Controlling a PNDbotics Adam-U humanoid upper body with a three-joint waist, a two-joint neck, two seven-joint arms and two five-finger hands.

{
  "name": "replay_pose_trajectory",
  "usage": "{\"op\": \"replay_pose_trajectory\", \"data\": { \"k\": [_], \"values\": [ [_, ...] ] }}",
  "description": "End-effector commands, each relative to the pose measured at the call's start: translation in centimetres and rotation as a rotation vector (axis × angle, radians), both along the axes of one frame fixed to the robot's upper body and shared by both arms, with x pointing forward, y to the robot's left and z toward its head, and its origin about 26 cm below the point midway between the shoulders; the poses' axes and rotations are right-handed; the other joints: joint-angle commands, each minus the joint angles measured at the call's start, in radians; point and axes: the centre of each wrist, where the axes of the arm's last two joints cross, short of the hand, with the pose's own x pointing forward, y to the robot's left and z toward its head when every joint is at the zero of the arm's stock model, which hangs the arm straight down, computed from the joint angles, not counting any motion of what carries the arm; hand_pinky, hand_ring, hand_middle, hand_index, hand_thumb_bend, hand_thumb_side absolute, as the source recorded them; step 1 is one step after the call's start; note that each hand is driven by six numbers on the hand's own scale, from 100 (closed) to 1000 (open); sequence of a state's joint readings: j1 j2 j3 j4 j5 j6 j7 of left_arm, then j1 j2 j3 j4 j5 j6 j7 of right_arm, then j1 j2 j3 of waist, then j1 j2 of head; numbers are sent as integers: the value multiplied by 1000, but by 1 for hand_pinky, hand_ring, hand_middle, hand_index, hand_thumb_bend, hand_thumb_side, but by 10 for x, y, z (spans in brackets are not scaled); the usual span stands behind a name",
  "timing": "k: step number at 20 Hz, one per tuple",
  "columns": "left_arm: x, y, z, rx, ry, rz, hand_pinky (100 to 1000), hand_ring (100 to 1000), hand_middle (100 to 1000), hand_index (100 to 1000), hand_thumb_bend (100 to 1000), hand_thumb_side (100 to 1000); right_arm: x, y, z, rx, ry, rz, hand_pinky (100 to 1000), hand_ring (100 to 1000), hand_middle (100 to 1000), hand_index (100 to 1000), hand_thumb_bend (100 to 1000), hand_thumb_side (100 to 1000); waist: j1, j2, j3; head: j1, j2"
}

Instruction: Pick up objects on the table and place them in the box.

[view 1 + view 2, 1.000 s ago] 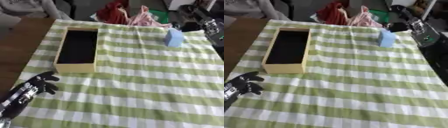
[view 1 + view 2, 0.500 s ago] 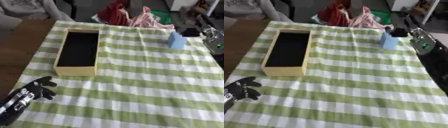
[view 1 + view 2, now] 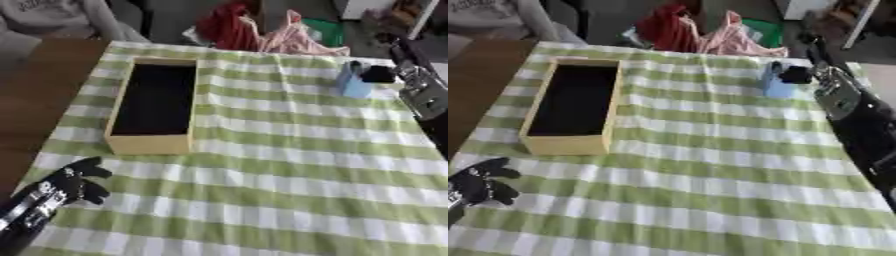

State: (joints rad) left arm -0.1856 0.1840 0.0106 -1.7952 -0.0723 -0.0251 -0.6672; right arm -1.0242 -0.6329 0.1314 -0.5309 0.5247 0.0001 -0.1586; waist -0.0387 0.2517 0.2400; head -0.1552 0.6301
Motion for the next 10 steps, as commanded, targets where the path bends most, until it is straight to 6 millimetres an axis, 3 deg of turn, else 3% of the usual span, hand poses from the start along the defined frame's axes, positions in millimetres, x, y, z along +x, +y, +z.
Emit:
{"op": "replay_pose_trajectory", "data": {
  "k": [1, 10],
  "values": [
    [0, -1, 10, 9, -36, -8, 683, 694, 776, 958, 100, 908, 1, -3, 11, -39, -5, -15, 830, 976, 875, 945, 294, 319, 1, -13, 2, -5, -11],
    [0, -2, 10, 8, -35, -9, 684, 695, 777, 959, 100, 908, 4, 3, 8, -110, 46, -37, 802, 962, 875, 949, 262, 390, 1, -9, 2, -8, -10]
  ]
}}
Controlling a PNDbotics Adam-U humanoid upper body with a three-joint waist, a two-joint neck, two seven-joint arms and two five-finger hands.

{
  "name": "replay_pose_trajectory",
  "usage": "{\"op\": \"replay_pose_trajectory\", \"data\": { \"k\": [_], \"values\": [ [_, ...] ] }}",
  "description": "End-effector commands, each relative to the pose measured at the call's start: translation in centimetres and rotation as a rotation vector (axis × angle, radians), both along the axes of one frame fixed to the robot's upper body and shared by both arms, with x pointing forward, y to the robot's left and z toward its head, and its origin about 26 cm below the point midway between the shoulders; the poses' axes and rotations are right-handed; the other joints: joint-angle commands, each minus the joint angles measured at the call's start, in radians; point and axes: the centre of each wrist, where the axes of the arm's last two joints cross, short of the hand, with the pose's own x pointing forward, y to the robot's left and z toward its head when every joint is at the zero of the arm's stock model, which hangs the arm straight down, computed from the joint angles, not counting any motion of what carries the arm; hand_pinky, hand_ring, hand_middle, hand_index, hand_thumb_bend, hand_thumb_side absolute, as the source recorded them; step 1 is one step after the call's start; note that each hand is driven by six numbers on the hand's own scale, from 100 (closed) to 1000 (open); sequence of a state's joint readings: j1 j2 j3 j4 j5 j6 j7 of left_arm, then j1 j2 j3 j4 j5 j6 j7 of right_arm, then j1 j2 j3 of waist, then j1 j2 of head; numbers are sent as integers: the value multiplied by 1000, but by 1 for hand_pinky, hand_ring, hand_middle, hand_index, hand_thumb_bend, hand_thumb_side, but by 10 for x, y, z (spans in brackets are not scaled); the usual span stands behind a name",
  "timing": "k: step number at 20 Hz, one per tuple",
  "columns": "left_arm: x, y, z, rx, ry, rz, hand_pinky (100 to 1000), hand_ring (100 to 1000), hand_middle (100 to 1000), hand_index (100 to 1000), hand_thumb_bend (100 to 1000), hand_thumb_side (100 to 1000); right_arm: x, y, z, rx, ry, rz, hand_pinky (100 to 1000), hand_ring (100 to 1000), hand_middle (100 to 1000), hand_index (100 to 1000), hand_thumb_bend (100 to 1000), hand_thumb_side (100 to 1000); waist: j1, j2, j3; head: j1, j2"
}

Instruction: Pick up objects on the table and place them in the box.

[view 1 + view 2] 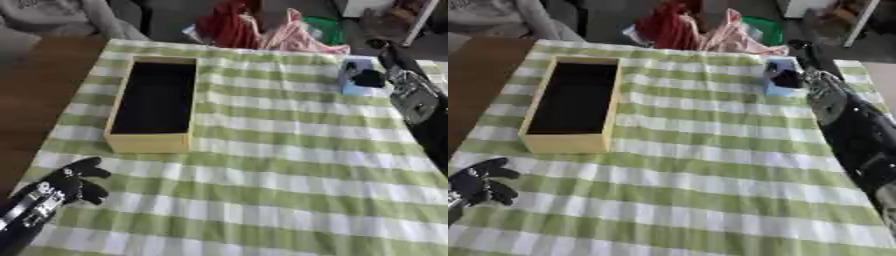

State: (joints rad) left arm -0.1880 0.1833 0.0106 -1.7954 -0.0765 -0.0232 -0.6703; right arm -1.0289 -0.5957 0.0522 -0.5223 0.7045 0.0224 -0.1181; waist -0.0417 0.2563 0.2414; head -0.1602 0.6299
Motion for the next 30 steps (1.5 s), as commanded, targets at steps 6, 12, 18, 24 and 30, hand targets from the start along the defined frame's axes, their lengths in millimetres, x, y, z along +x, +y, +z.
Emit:
{"op": "replay_pose_trajectory", "data": {
  "k": [6, 12, 18, 24, 30],
  "values": [
    [-1, -1, 8, 3, -26, -6, 685, 696, 778, 959, 100, 907, 3, 0, 33, -85, -70, -22, 790, 958, 866, 948, 234, 393, 1, -25, -6, -5, -9],
    [-1, 1, 8, 4, -21, -4, 686, 697, 778, 959, 100, 903, 3, 3, 48, -111, -91, -3, 780, 959, 868, 949, 330, 401, -3, -39, -12, -3, -9],
    [-1, 1, 8, 4, -18, -5, 686, 697, 779, 960, 100, 903, 3, 2, 43, -140, 27, 34, 781, 973, 894, 958, 458, 361, -5, -43, -13, -5, -12],
    [0, 1, 8, 6, -21, -7, 687, 698, 779, 959, 100, 907, 2, -1, 44, -151, 115, 1, 784, 975, 898, 958, 453, 365, -4, -37, -9, -7, -15],
    [0, 0, 9, 6, -24, -8, 688, 699, 780, 959, 100, 911, 1, -3, 39, -159, 91, -102, 768, 955, 883, 949, 420, 387, -2, -28, -7, -10, -18]
  ]
}}
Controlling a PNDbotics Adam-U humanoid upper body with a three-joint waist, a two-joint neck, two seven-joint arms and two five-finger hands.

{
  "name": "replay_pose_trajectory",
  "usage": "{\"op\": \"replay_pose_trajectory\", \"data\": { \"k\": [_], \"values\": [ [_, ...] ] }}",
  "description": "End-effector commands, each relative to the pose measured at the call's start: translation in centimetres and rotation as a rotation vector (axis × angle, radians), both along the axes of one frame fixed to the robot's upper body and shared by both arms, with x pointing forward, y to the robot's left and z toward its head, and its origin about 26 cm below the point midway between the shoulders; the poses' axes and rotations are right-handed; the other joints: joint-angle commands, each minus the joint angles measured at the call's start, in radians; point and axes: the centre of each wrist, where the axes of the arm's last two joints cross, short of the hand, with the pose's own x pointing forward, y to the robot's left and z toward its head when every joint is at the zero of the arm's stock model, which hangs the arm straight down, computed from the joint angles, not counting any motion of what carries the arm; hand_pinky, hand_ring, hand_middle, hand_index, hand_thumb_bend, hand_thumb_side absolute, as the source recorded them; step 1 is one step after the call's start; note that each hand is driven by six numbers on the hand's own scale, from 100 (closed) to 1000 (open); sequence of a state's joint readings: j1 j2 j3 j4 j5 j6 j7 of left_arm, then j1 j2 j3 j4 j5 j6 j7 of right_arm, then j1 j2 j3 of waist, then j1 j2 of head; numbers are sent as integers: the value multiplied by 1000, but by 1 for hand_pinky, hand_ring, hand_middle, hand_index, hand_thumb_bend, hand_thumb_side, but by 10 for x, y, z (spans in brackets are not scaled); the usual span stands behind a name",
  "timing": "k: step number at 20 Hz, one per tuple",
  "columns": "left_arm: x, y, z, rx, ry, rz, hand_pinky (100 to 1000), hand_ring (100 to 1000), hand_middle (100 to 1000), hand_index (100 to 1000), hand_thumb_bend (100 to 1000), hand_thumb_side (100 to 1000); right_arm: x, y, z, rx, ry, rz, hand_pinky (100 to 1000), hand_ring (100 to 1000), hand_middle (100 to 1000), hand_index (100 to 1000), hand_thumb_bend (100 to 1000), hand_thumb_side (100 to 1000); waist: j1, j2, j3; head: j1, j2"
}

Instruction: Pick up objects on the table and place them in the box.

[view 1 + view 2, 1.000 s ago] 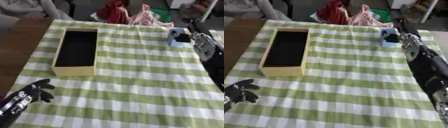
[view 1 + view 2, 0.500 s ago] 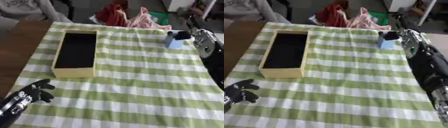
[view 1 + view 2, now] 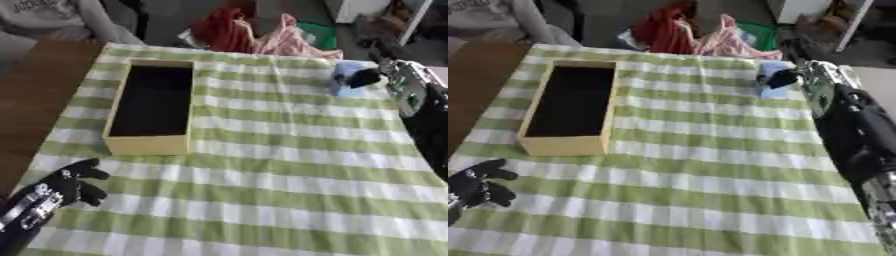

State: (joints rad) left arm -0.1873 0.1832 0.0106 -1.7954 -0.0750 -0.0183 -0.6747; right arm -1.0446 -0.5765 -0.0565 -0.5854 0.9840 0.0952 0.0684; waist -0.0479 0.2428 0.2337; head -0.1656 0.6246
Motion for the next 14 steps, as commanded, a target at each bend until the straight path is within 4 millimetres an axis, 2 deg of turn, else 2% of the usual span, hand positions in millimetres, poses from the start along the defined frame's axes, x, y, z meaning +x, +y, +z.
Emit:
{"op": "replay_pose_trajectory", "data": {
  "k": [1, 11, 12, 14],
  "values": [
    [0, 0, 9, 5, -31, -6, 688, 699, 780, 959, 100, 912, -2, -10, 13, -31, -57, -72, 765, 953, 883, 949, 419, 389, 4, -13, 1, -5, -13],
    [0, -1, 10, 4, -36, -10, 689, 700, 780, 959, 100, 916, -2, -10, -13, 26, -11, -124, 722, 926, 874, 945, 381, 433, 11, -1, 8, -14, -18],
    [0, -1, 9, 4, -36, -10, 689, 700, 780, 959, 100, 917, -2, -10, -15, 34, -3, -124, 709, 917, 871, 942, 373, 425, 12, 0, 8, -14, -18],
    [0, -1, 9, 4, -35, -10, 689, 700, 781, 959, 100, 917, -2, -9, -16, 40, 3, -120, 629, 853, 835, 913, 319, 349, 12, 0, 8, -15, -18]
  ]
}}
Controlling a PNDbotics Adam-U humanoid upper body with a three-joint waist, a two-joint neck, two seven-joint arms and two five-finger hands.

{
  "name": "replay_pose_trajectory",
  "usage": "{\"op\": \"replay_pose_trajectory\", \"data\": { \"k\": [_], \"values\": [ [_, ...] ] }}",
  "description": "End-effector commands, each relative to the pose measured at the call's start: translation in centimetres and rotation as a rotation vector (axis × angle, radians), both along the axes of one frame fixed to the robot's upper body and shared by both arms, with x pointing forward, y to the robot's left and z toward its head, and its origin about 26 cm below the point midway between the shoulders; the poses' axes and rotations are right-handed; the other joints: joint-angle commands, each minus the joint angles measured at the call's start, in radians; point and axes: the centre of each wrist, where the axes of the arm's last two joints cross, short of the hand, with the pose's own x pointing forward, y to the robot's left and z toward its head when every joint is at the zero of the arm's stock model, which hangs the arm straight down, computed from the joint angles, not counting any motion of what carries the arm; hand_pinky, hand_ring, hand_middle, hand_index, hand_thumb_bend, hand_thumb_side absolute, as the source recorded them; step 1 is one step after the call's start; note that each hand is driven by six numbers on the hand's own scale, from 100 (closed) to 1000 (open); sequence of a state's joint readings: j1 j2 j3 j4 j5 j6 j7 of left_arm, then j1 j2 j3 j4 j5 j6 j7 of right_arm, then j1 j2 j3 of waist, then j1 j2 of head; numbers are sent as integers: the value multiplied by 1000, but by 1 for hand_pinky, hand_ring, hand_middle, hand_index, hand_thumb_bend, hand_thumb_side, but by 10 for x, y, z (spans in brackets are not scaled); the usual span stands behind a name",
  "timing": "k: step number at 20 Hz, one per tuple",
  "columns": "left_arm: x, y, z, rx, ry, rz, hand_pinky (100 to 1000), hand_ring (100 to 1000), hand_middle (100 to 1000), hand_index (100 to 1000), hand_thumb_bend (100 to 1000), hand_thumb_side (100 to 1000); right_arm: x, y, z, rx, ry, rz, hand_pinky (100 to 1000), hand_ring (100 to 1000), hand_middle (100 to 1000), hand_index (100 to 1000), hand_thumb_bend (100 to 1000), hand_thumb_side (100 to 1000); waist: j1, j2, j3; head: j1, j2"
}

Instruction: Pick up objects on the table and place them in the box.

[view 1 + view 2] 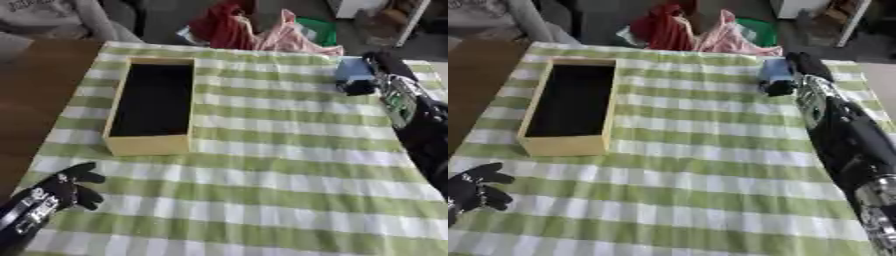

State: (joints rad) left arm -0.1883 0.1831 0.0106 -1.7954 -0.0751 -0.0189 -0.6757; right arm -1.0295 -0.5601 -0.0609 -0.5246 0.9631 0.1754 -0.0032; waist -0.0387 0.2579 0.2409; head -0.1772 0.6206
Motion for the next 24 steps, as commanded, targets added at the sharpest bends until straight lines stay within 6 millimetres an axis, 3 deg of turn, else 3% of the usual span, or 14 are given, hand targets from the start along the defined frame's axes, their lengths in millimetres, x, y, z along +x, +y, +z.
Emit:
{"op": "replay_pose_trajectory", "data": {
  "k": [1, 2, 3, 6, 8, 16, 24],
  "values": [
    [0, -1, 9, 3, -34, -9, 689, 700, 781, 959, 100, 919, -1, -7, 10, 2, -15, -10, 611, 838, 824, 903, 300, 321, 3, -15, 1, -3, -14],
    [0, -2, 9, 3, -33, -10, 689, 700, 781, 960, 100, 920, -1, -6, 11, -4, -24, -8, 524, 766, 770, 853, 193, 165, 2, -15, 0, -3, -14],
    [0, -2, 9, 3, -33, -11, 689, 700, 781, 960, 100, 920, -1, -6, 12, -11, -35, -8, 460, 717, 728, 814, 133, 112, 2, -16, 0, -3, -14],
    [0, -2, 9, 2, -30, -11, 690, 700, 781, 960, 100, 920, -1, -5, 16, -36, -100, -14, 318, 597, 600, 730, 100, 100, 1, -18, -1, -3, -14],
    [0, -1, 9, 2, -29, -10, 690, 700, 781, 959, 100, 920, 0, -4, 20, -53, -156, -12, 279, 569, 560, 699, 100, 100, 0, -21, -2, -2, -13],
    [0, -1, 7, 1, -18, -11, 690, 701, 782, 959, 100, 916, 3, 22, 60, -121, -347, 128, 262, 557, 548, 695, 100, 100, -4, -37, -11, -1, -8],
    [0, -2, 7, -2, -15, -27, 691, 700, 781, 957, 100, 907, 5, 84, 95, -127, -402, 450, 273, 567, 565, 716, 100, 100, -3, -55, -7, -6, -6]
  ]
}}
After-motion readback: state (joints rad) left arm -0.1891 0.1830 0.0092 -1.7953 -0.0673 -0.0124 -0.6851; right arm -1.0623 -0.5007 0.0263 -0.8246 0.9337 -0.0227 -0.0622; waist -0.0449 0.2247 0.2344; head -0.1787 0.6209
